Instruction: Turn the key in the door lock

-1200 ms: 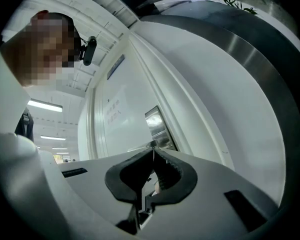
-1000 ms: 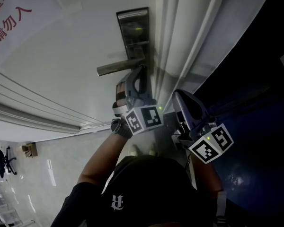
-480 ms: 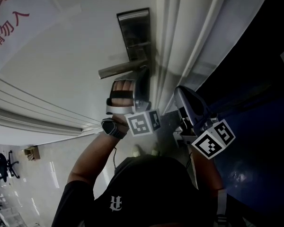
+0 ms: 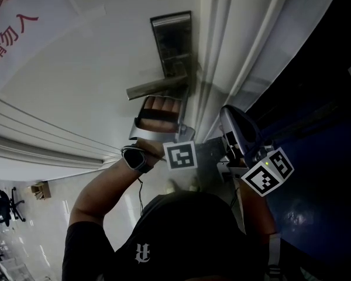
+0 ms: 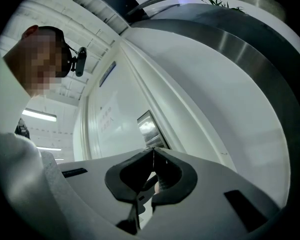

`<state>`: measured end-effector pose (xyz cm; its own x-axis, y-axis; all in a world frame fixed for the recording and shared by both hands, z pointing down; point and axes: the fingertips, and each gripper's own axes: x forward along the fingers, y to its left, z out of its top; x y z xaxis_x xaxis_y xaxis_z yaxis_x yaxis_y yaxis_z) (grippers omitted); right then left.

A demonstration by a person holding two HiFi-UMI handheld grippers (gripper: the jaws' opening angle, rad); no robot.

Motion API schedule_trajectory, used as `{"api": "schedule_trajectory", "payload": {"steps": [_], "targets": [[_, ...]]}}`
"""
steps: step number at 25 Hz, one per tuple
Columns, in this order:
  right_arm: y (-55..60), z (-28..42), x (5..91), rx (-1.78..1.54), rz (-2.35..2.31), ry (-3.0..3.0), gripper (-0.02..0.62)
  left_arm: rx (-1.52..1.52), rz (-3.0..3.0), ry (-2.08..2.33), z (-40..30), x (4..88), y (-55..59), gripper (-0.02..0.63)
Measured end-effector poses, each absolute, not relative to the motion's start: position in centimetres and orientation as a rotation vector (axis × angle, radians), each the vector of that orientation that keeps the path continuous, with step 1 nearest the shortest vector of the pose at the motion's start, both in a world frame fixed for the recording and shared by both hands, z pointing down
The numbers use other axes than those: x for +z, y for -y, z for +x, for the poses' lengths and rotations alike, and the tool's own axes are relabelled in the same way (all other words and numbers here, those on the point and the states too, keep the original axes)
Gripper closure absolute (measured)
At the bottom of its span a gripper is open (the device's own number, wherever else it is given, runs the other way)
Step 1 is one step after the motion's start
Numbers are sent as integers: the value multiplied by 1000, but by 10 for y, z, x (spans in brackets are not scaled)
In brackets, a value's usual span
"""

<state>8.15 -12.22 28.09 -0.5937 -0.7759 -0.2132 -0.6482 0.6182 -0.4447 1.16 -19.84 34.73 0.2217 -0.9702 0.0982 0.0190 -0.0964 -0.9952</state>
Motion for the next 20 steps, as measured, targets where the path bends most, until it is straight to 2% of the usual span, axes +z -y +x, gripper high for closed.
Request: {"api": "schedule_trajectory", "payload": {"steps": [8,14,17,20], "targets": [[123,83,281,-452,-1160,-2457,581,-1204,-1201,-852,14,349,199,595],[122,87,282,-450,-1190,-2454,581,-1030,-1376,-934,13,348,187,592],[122,89,279,-442,-1199,-2451,581,-927,-1450,-994,10,341,174,553],[121,87,276,-436,-1198,-2451,581,-816,-1523,-1061,6,332,158,541]]}}
